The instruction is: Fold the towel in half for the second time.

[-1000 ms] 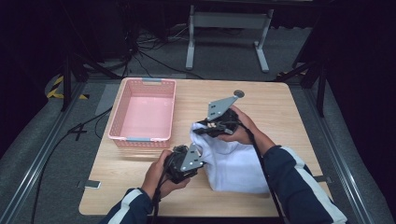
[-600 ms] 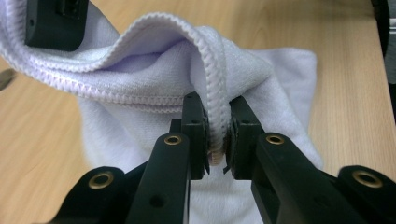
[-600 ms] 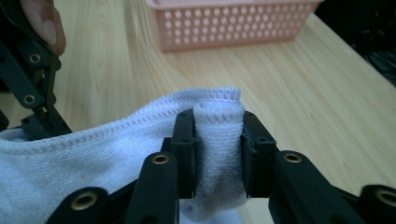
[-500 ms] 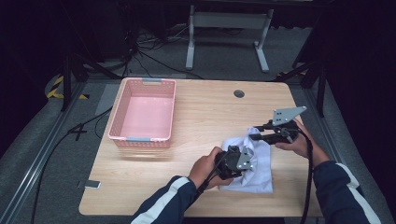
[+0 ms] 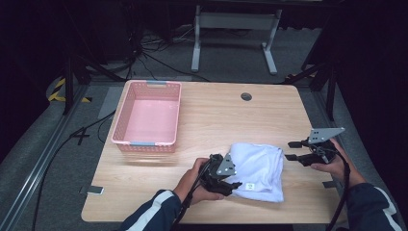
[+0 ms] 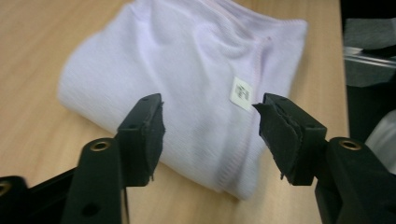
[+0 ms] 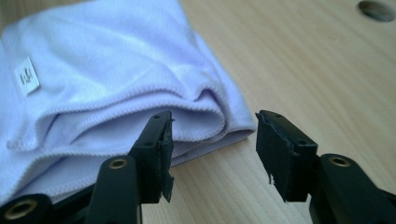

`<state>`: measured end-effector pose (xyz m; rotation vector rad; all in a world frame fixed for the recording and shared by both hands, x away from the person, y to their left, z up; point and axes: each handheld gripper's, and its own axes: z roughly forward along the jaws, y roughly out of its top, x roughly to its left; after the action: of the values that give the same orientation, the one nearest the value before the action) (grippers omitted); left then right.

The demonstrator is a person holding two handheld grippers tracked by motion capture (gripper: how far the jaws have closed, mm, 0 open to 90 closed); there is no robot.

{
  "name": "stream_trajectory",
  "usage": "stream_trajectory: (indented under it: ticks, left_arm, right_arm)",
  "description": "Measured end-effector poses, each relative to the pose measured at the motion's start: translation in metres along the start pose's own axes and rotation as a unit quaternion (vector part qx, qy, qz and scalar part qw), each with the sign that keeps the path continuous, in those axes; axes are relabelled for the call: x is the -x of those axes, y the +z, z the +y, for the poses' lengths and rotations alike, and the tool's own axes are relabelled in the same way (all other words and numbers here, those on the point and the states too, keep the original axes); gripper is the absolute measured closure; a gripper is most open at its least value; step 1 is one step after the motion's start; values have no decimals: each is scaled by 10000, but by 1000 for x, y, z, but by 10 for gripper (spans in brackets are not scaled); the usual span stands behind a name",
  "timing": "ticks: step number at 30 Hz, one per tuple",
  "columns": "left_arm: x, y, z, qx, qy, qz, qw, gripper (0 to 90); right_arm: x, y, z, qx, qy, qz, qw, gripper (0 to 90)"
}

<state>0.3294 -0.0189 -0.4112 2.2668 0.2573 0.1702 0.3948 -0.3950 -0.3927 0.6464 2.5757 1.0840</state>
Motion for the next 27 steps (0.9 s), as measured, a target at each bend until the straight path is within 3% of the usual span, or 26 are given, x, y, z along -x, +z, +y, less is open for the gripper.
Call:
stream_trajectory:
  ticks: [2,4,7,10,11,12,13,15,16,18,21,23,26,27]
  left_arm:
    - [1,5,-4,-64,29,-165,9998,440]
    - [5,12,-5,-140,86,-309,9994,483]
    - [14,22,-5,-342,264,-352,9984,483]
    - [20,34,-9,-486,241,-394,9978,457]
    - [20,36,-10,-537,327,-386,9973,459]
    - [21,39,-12,-598,339,-241,9973,471]
    - [21,41,-14,-585,306,-252,9975,499]
    - [21,43,-16,-611,314,-279,9972,510]
    - [22,44,-17,-648,350,-188,9971,527]
    - [23,44,-18,-666,475,-75,9966,593]
    - [22,44,-20,-599,417,-19,9973,685]
    - [22,41,-19,-681,550,-32,9962,746]
    - [23,41,-20,-661,565,17,9962,791]
    - [23,39,-19,-625,575,7,9964,794]
  right_arm:
    - [-2,-8,5,70,66,-316,9995,476]
    - [-2,-12,12,176,316,-508,9981,488]
    - [-8,-9,19,248,432,-471,9976,492]
    - [-22,11,35,282,485,-394,9976,474]
    - [-24,17,38,247,574,-410,9972,469]
    - [-26,22,40,193,589,-428,9972,464]
    - [-28,33,40,-31,583,-533,9969,466]
    - [-28,39,38,-178,622,-598,9961,467]
    - [-26,48,32,-386,675,-562,9954,462]
    - [-22,55,24,-663,814,-632,9925,476]
    - [-14,63,13,-939,1003,-576,9888,531]
    - [-10,64,7,-883,1068,-390,9896,581]
    - [-9,60,7,-860,998,-457,9902,596]
    - [-11,56,8,-866,947,-644,9896,555]
